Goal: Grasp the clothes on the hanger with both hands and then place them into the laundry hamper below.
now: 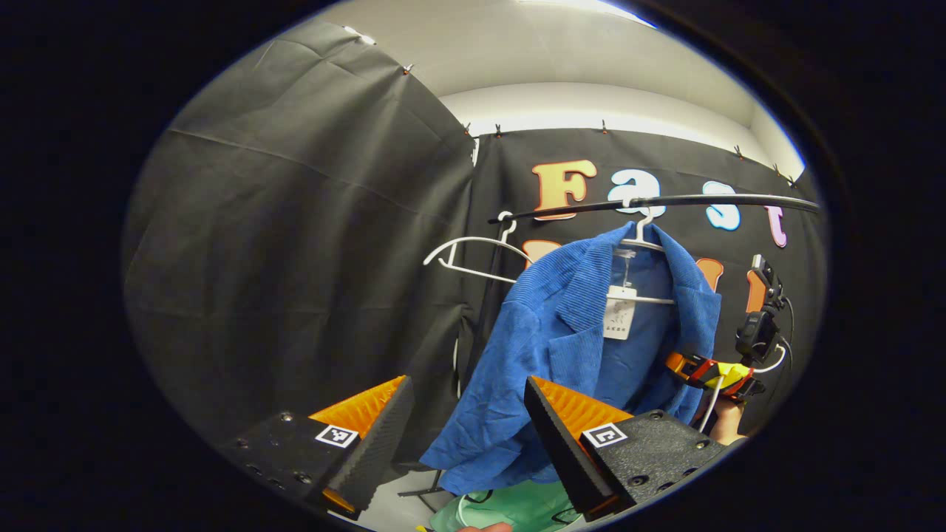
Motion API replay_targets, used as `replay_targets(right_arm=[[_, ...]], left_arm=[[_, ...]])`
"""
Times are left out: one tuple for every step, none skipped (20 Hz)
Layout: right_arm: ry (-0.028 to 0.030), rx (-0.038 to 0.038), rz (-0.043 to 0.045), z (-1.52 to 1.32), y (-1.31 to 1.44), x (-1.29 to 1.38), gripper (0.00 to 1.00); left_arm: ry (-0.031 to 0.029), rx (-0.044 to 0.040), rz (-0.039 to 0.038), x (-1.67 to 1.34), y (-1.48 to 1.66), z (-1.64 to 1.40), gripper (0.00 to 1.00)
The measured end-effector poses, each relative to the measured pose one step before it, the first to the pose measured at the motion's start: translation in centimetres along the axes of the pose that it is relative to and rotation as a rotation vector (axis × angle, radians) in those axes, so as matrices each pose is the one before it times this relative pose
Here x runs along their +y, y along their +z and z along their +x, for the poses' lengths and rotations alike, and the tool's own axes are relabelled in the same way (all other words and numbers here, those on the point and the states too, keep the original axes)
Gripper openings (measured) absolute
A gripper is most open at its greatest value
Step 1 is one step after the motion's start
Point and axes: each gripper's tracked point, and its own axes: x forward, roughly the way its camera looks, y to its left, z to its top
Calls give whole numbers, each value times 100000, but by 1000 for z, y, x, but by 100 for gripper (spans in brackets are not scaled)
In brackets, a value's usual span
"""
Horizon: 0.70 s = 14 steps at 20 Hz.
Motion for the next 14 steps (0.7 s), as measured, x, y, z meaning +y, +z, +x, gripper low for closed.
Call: replay_targets(right_arm=[[-1653,-4190,-5075,-652,1490,-1019,10],[-631,-4388,-4452,-788,1848,-620,10],[313,-3534,-3406,-806,1667,-349,10],[1295,-3219,-2647,-796,1320,-102,17],[842,-2593,-2268,-668,1187,91,17],[599,-1700,-1799,-502,1255,-151,16],[516,-1908,-1855,-490,1205,-248,16],[881,-1717,-1490,-507,1208,-135,16],[1191,-1327,-1287,-486,948,13,16],[1279,-820,-1100,-748,734,661,16],[1105,-609,-1227,-389,580,62,16],[895,-530,-1292,70,451,-615,16],[1044,-523,-1048,-243,443,148,16],[1252,-288,-321,-329,396,278,16]], left_arm=[[-2499,939,-417,-957,-458,438,95],[-3053,937,-813,-1052,-353,432,93],[-3326,903,-1054,-1126,-261,384,93],[-3344,930,-1321,-1135,-494,629,93],[-3375,783,-1606,-1155,-401,607,93],[-3157,586,-2098,-1117,-446,912,93],[-2960,717,-2655,-1097,-442,1041,93],[-2597,465,-2922,-997,-323,1069,93],[-2372,297,-2488,-952,-251,992,93],[-2067,188,-1494,-871,-256,1167,93],[-1712,-140,-282,-724,-252,1276,96],[-1090,-416,743,-527,-218,1266,98],[488,-907,1167,-106,-184,1160,95],[1377,-1042,1543,195,-185,1267,95]])
